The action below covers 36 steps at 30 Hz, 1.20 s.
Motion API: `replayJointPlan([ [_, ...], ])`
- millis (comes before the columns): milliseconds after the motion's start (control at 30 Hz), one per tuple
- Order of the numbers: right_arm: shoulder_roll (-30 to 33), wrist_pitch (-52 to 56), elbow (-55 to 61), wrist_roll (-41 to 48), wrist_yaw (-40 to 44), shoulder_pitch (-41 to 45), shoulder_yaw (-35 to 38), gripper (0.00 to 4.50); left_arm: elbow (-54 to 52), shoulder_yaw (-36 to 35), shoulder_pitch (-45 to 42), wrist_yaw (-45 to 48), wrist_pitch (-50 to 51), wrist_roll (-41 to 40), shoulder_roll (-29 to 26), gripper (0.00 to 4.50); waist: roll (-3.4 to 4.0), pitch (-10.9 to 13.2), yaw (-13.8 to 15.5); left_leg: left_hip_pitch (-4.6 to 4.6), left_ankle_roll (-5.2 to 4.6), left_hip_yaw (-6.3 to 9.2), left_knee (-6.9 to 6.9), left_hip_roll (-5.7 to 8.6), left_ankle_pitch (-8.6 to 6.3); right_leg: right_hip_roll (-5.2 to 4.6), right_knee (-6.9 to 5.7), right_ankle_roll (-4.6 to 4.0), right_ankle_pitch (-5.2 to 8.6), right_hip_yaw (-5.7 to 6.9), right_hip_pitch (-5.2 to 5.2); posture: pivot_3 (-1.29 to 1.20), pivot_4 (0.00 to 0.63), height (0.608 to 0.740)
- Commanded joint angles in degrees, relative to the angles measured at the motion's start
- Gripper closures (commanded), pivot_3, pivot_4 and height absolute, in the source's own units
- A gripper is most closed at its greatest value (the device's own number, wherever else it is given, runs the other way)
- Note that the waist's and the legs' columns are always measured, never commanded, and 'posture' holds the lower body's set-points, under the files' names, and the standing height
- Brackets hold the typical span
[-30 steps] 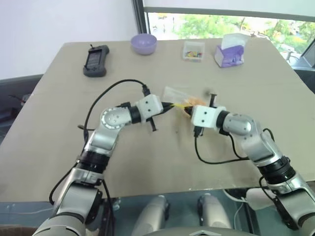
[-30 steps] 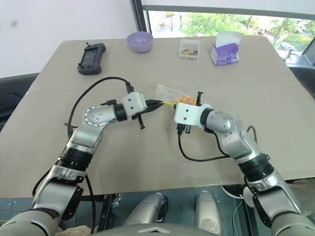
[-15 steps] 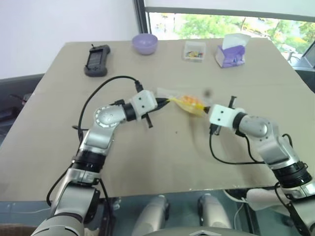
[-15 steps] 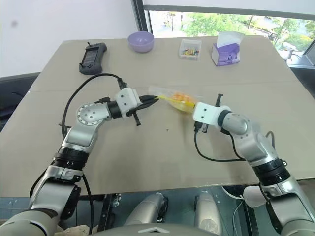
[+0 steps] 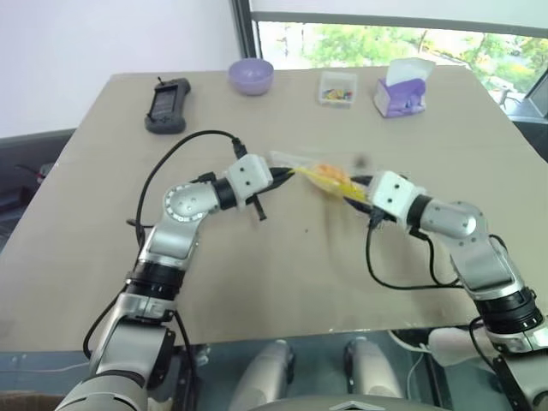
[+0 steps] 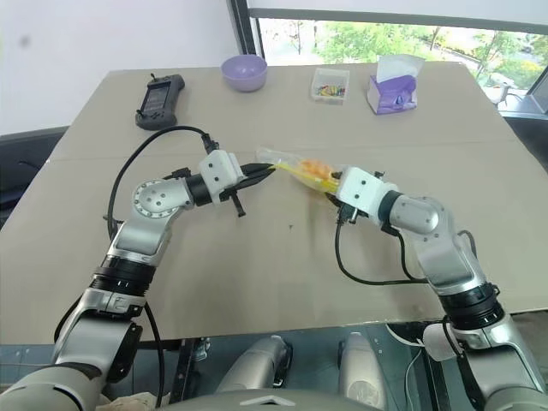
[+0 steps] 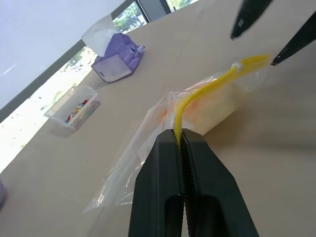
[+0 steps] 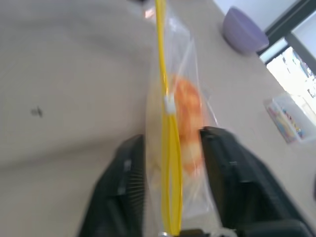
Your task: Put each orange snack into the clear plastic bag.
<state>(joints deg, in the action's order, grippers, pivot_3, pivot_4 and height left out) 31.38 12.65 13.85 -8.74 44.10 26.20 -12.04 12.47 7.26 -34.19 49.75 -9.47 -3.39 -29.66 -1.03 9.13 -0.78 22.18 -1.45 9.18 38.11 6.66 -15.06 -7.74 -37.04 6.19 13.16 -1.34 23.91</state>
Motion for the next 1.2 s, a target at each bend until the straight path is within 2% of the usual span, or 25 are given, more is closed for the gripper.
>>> replayJointPlan([
  [33, -0.19, 1.78, 3.86, 2.69, 1.16, 1.58, 1.22, 2.31, -1.09, -0.47, -0.7, -0.65, -1.31, 0.36, -0.08, 4.5, 0.0, 0.0, 0.0, 0.0, 0.0, 0.01, 0.0, 0.0, 0.0, 0.0, 0.0, 0.0, 0.0, 0.01, 0.0, 0.0, 0.15, 0.74],
  [367, -3.54, 1.61, -2.76, -0.34, -1.91, 6.16, -2.83, 2.31, -1.12, -0.42, -0.47, -0.66, -1.87, 1.02, 0.23, 4.5, 0.0, 0.0, -0.07, 0.0, 0.0, 0.01, -0.01, 0.0, 0.0, 0.0, 0.01, 0.0, 0.0, 0.02, 0.01, 0.0, 0.15, 0.74],
  [633, -3.69, 1.69, -3.17, -0.78, -2.05, 5.96, -3.0, 2.31, -2.15, -0.66, 0.16, -0.84, -1.65, 1.01, -0.04, 4.5, 0.0, 0.0, -0.15, 0.02, 0.0, 0.04, -0.01, 0.01, 0.0, 0.0, 0.03, 0.0, 0.0, 0.05, 0.01, 0.0, 0.15, 0.74],
  [767, -3.54, 2.03, -2.93, -0.74, -2.09, 5.72, -2.88, 4.1, -2.12, -0.74, 0.07, -0.83, -1.64, 0.98, -0.15, 4.5, 0.0, 0.0, -0.11, 0.03, 0.0, 0.04, -0.01, 0.01, 0.0, 0.0, 0.03, 0.0, 0.0, 0.05, 0.01, 0.0, 0.15, 0.74],
  [800, -3.47, 2.12, -2.86, -0.69, -2.05, 5.63, -2.85, 4.44, -2.08, -0.74, 0.01, -0.83, -1.64, 0.99, -0.15, 4.5, 0.0, 0.0, -0.11, 0.03, 0.0, 0.04, -0.01, 0.01, 0.0, 0.0, 0.03, 0.0, 0.0, 0.05, 0.01, 0.0, 0.15, 0.74],
  [1167, -2.54, 3.38, -2.0, 0.43, -0.05, 4.77, -2.93, 4.44, -2.42, -0.7, 0.0, -0.73, -1.41, 0.82, -0.1, 4.5, 0.0, 0.0, -0.12, 0.03, 0.0, 0.04, -0.01, 0.01, 0.0, -0.01, 0.03, 0.0, 0.0, 0.05, 0.01, 0.0, 0.15, 0.74],
  [1200, -2.52, 3.45, -1.92, 0.52, -0.01, 4.76, -2.89, 3.91, -2.46, -0.7, 0.01, -0.73, -1.37, 0.8, -0.1, 4.5, 0.0, 0.0, -0.12, 0.03, 0.0, 0.04, -0.01, 0.01, 0.0, -0.01, 0.03, 0.0, 0.0, 0.05, 0.01, 0.0, 0.15, 0.74],
])
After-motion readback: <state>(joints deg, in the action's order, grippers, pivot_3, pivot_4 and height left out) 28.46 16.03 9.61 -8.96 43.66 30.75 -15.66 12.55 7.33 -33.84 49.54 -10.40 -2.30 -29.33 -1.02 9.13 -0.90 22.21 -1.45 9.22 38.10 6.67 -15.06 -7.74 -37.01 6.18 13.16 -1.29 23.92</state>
